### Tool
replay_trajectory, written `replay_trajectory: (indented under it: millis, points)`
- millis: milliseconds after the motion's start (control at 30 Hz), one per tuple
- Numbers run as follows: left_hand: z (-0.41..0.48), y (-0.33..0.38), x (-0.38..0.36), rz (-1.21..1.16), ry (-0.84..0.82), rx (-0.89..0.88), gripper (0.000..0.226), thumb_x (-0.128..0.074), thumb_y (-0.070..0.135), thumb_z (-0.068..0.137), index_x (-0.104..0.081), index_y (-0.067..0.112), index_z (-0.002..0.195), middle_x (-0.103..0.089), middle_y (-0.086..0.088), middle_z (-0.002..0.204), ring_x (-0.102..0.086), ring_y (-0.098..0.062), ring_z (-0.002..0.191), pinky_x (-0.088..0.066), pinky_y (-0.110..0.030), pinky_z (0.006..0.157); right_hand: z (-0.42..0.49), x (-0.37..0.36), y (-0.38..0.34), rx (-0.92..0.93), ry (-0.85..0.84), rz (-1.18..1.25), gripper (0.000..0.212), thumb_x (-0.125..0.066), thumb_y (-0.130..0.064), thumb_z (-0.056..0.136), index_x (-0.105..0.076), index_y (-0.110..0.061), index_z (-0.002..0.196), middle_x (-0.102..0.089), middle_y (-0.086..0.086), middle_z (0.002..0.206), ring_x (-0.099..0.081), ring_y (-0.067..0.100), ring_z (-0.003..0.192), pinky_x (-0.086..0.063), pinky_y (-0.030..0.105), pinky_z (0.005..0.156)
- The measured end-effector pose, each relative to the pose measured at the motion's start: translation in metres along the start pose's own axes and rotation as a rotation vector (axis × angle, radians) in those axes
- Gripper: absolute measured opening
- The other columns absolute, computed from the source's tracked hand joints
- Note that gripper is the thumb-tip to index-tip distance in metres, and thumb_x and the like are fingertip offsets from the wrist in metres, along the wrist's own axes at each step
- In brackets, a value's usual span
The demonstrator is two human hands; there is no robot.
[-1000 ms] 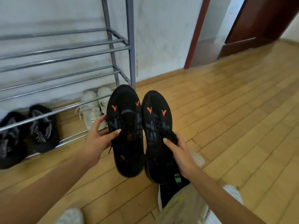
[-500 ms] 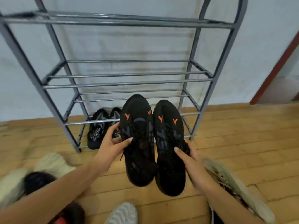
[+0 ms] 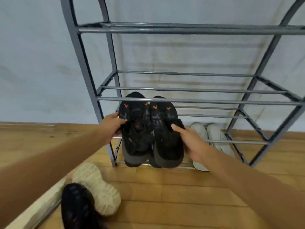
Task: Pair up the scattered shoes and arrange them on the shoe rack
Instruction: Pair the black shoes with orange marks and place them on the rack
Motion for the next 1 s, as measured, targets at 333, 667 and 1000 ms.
replay_trajectory:
  millis: [333, 667, 1000]
  points:
    - [0.069, 0.014, -0.015, 0.628, 0.046, -0.087, 0.047, -0.041, 0.008, 0.093, -0.035, 0.008, 0.14, -0.057, -0.017, 0.113, -0.053, -0.029, 0.092, -0.044, -0.032, 0.079, 0.087, -0.039, 0.004, -0.017, -0.006, -0.092, 0.039, -0.057, -0.017, 0.091, -0.052, -0.015, 0.129, -0.062, 0.008, 0.119, -0.058, 0.029, 0.112, -0.049, 0.047, 0.096]
    - [-0.023, 0.003, -0.019, 0.551, 0.026, -0.5, 0.051, -0.039, 0.02, 0.098, -0.028, 0.022, 0.147, -0.03, -0.002, 0.153, -0.029, -0.014, 0.139, -0.022, -0.028, 0.116, 0.011, -0.007, -0.003, 0.173, 0.185, -0.203, 0.055, -0.046, -0.012, 0.095, -0.029, -0.024, 0.146, -0.037, 0.0, 0.146, -0.04, 0.009, 0.111, -0.027, 0.025, 0.091]
    - [-0.077, -0.194, 0.02, 1.233, 0.002, 0.154, 0.096, -0.049, 0.059, 0.084, 0.009, 0.021, 0.151, 0.016, -0.016, 0.158, 0.002, -0.042, 0.145, -0.016, -0.053, 0.116, -0.065, -0.025, 0.094, -0.034, 0.118, -0.426, 0.043, -0.052, -0.007, 0.088, -0.048, -0.019, 0.13, -0.05, 0.005, 0.129, -0.052, 0.013, 0.093, -0.038, 0.022, 0.067]
Point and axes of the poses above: each hand's wrist, its own z-axis towards the middle knuckle, its own x-axis out of the back of the hand, y = z × x, the point moved 9 cm from there along z, towards the middle knuckle
